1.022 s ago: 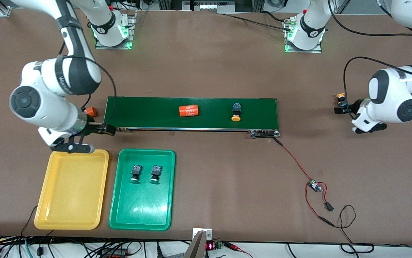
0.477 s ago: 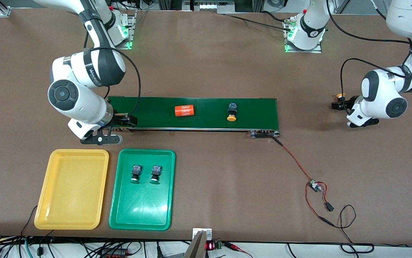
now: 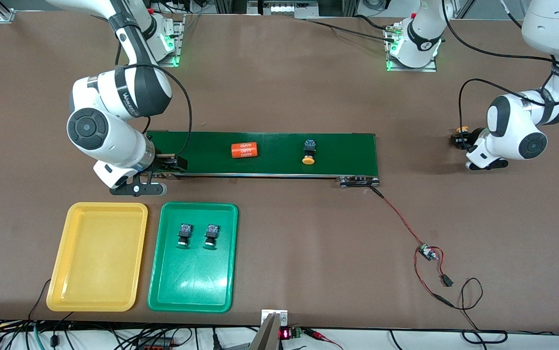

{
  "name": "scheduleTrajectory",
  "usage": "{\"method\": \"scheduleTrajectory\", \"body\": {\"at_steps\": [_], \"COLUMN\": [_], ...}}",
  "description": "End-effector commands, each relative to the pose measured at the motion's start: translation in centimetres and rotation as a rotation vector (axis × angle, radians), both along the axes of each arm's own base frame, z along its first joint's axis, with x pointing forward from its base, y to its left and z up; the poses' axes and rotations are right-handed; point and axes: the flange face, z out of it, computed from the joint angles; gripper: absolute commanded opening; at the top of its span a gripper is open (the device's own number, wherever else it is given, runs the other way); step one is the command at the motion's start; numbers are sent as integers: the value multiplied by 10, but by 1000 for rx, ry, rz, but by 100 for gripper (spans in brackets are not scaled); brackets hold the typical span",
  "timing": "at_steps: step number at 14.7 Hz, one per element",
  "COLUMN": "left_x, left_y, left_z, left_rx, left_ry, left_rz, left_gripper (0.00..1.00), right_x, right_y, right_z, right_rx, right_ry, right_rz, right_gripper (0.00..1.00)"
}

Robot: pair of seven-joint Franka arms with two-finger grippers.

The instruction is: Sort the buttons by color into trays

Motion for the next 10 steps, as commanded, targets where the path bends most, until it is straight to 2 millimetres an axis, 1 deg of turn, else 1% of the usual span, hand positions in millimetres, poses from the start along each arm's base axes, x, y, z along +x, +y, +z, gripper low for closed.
{"method": "scheduleTrajectory", "body": {"at_steps": [1,2,4,5,6,8,10], "left_x": [18,31,62,73,82,90,93], "left_y": [1,-8,-45,-58,-78,-113,-156], "left_z": [45,63,100,116,127,135,137], "left_rx": [12,3,-38,-71,-117,-181,-239], "left_ry": [-61,-54,-27,-19,-23,-42,-51], "left_rz": [-42,-46,-72,-60,-53,-61,-75], "left_gripper": [18,17,17,17,17,17,17], "right_x": [-4,-4,-3,-2,-2,-2,-2], "right_y": [-1,0,-1,-1,-3,-3,-2], "right_z": [3,3,5,6,6,7,7], "right_rx": [2,2,2,4,4,4,4], "right_ry": [-4,-4,-7,-9,-8,-10,-10], "right_rz": [-39,-41,-37,-28,-36,-39,-38], "right_gripper": [100,100,100,100,100,100,100]}}
